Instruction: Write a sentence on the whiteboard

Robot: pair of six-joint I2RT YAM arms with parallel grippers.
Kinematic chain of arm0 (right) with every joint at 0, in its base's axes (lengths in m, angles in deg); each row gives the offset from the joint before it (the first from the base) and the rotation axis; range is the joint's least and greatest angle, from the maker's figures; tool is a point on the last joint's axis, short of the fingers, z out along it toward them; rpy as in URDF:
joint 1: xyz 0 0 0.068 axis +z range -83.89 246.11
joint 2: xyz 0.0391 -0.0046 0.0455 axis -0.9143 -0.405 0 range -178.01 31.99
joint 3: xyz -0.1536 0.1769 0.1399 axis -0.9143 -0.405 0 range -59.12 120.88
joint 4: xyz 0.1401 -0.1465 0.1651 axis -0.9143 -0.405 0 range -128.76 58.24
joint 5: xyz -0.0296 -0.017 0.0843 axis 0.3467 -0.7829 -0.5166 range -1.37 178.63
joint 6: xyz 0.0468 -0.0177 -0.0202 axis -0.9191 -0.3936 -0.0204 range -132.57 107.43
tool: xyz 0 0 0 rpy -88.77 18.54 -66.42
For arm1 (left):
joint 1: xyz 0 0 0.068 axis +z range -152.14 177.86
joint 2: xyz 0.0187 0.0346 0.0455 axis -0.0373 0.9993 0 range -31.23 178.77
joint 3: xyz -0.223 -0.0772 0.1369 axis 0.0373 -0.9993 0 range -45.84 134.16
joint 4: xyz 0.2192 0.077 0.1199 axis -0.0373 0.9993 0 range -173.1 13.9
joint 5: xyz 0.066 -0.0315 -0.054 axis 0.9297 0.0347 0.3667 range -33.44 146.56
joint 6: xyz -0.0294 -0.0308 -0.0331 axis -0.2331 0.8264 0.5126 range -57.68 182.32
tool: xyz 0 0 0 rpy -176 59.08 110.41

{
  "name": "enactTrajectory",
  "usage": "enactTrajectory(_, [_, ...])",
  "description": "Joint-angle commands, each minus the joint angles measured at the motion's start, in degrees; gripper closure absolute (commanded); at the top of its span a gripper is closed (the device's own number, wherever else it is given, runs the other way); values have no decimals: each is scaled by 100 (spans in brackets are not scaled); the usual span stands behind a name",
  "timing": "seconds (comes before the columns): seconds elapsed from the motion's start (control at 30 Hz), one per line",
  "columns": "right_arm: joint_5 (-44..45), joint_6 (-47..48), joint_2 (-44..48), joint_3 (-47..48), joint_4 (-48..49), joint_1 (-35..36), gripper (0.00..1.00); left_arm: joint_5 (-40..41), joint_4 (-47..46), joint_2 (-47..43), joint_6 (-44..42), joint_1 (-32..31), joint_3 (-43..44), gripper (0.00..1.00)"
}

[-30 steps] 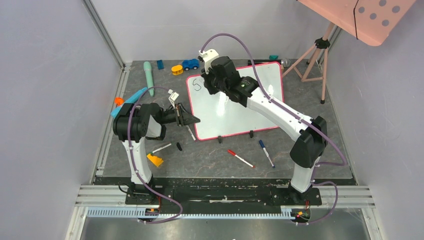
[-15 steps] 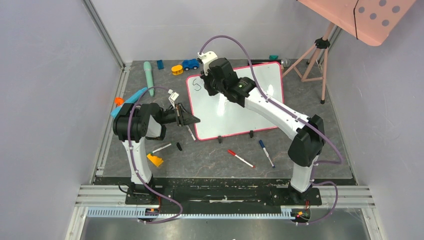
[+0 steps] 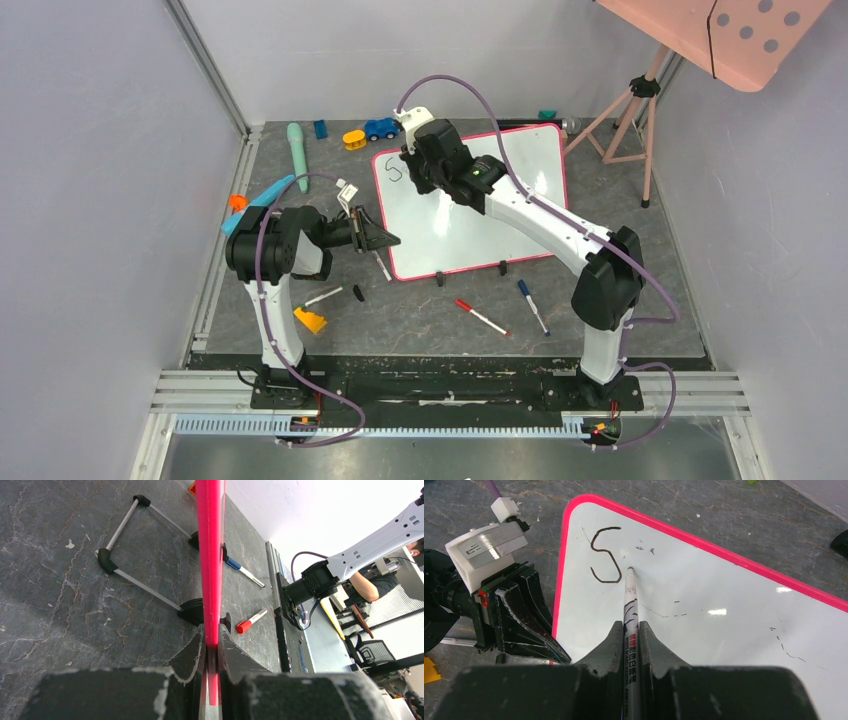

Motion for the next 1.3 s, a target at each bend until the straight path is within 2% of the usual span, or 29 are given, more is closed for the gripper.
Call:
enactTrajectory(0.0, [149, -30, -30, 51, -10, -39, 100, -254, -293, 11, -369, -61, -100, 98])
enactTrajectory(0.53, [83, -159, 360, -712, 125, -37, 100, -258, -293, 2, -369, -65, -102, 98])
enactTrajectory(1.27, [96, -72, -113, 167, -4, -181, 100, -263, -293, 8, -378, -65, -113, 98])
